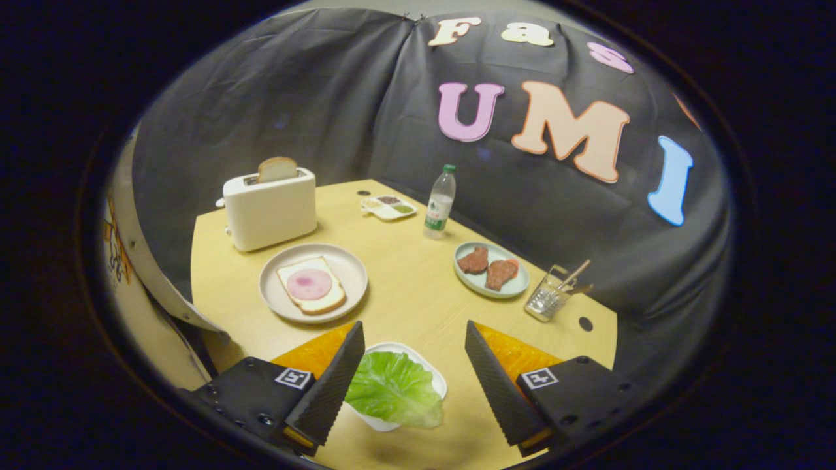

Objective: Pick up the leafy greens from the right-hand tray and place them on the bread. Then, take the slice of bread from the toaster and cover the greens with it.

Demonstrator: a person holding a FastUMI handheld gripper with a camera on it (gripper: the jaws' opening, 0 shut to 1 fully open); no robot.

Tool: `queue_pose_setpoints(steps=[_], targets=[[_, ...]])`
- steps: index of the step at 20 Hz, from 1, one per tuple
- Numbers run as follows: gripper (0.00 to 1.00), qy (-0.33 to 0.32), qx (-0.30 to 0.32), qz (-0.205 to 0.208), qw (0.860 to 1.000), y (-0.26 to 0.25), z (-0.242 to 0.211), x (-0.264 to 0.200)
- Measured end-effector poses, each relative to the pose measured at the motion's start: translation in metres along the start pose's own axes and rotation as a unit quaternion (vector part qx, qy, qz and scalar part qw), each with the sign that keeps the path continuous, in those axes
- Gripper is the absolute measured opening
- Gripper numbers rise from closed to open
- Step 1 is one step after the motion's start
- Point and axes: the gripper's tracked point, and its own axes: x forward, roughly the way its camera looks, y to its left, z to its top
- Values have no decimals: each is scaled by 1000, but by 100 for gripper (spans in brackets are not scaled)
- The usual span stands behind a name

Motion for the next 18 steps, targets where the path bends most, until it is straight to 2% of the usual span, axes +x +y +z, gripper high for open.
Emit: queue_pose_setpoints(steps=[9, 18], targets=[[100, 87, -24, 59, 994, 15, -75, 37], [100, 145, -28, 99, 984, 23, -119, 59]])
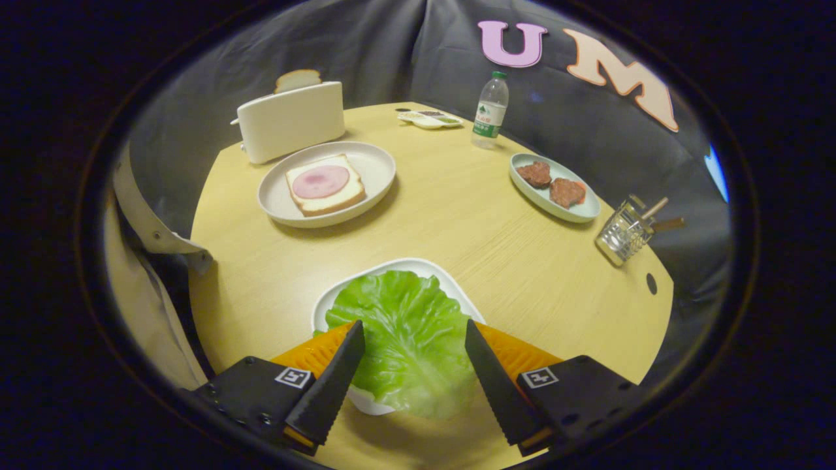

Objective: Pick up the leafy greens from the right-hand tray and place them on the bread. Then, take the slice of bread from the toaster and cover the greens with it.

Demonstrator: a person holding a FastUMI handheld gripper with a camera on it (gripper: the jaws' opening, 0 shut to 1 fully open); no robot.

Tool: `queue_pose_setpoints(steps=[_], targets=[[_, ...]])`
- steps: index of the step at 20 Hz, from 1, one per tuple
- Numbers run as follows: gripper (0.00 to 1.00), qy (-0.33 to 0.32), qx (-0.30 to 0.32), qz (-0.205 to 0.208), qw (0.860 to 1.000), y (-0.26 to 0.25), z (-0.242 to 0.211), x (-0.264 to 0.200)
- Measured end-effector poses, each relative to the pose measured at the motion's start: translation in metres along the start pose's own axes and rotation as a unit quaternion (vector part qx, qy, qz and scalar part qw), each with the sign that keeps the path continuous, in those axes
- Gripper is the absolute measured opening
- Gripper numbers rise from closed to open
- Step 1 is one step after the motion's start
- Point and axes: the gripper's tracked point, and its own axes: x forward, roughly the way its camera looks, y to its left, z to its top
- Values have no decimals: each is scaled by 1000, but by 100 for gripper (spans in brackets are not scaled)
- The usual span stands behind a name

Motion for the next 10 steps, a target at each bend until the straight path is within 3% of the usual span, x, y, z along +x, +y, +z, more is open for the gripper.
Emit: queue_pose_setpoints(steps=[9, 10], targets=[[96, 25, 45, 23, 998, 9, -16, 13], [89, 23, 48, 22, 998, 9, -16, 13]])
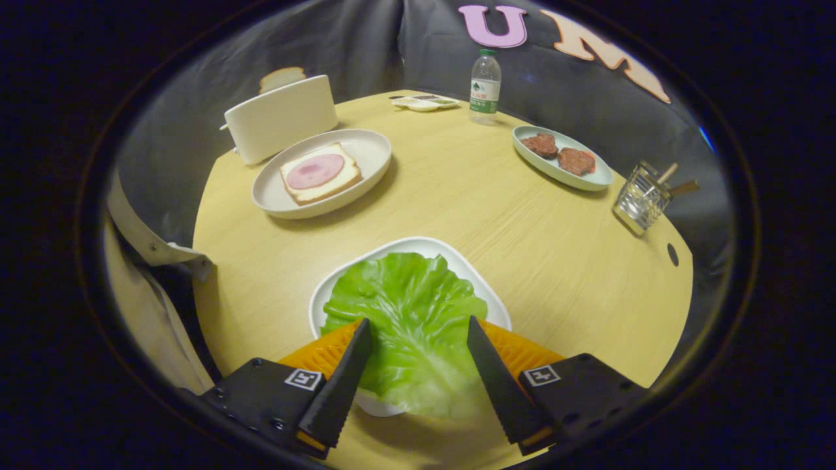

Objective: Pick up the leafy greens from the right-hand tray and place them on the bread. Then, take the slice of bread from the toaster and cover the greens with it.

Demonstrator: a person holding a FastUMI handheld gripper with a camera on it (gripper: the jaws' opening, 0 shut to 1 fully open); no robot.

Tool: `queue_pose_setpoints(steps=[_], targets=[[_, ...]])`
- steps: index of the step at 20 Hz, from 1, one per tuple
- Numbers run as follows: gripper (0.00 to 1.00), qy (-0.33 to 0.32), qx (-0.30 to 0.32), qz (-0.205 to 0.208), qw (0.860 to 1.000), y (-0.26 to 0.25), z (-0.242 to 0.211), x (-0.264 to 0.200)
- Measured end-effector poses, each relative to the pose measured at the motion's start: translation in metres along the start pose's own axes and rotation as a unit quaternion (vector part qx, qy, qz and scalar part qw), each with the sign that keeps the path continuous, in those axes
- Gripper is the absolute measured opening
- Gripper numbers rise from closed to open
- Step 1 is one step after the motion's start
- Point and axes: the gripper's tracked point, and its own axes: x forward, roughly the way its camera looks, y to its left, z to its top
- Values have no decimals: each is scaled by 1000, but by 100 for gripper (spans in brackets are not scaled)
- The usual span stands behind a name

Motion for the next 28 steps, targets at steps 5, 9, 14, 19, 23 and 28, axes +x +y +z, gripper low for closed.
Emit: queue_pose_setpoints(steps=[5, 9, 14, 19, 23, 28], targets=[[63, 5, -4, -3, 1000, 6, 0, 0], [20, 4, -4, -7, 1000, 9, 2, 1], [8, 8, 6, -9, 1000, 16, 6, -10], [3, -14, 17, -23, 1000, 23, 30, -32], [3, -30, 10, -34, 999, 33, 52, -46], [4, -50, 5, -36, 998, 54, 84, -52]])
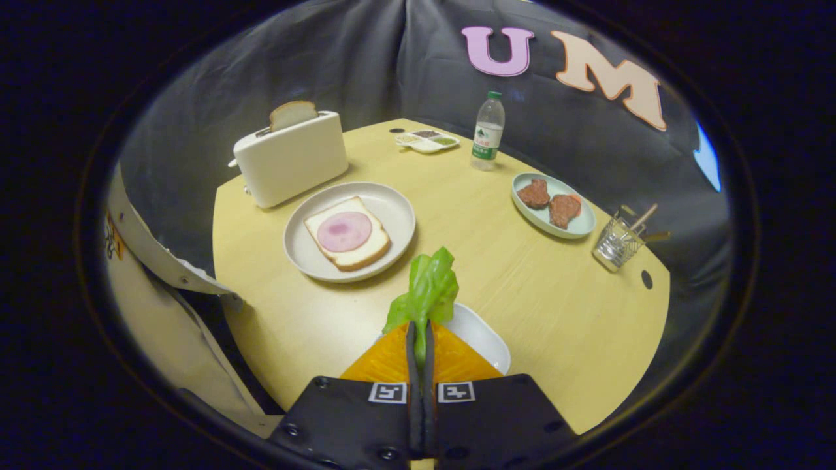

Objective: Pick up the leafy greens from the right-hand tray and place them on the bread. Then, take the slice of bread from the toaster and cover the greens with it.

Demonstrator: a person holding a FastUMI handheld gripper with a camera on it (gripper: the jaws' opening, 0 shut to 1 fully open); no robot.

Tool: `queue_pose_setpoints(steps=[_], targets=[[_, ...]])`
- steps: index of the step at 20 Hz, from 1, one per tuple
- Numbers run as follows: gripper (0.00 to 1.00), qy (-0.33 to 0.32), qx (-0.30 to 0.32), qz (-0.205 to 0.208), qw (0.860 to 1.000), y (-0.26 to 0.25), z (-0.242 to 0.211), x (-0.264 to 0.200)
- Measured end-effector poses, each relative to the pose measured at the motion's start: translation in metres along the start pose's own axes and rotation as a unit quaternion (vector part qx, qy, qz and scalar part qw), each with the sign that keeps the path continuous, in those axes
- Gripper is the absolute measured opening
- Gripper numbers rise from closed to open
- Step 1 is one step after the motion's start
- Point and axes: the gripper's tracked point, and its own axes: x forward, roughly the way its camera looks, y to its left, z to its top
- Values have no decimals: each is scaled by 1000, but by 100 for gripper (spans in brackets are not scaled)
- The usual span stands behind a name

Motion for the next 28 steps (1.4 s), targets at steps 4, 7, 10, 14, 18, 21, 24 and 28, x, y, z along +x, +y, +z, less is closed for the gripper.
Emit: queue_pose_setpoints(steps=[4, 7, 10, 14, 18, 21, 24, 28], targets=[[4, -10, -7, 6, 1000, 21, 23, 6], [4, -17, -15, 15, 1000, 38, 41, 16], [4, -26, -20, 29, 999, 55, 62, 25], [4, -32, -36, 48, 998, 78, 87, 43], [4, -30, -47, 69, 996, 100, 104, 64], [4, -23, -50, 86, 995, 117, 115, 80], [4, -19, -57, 99, 993, 131, 123, 92], [4, 2, -68, 110, 992, 141, 119, 106]])
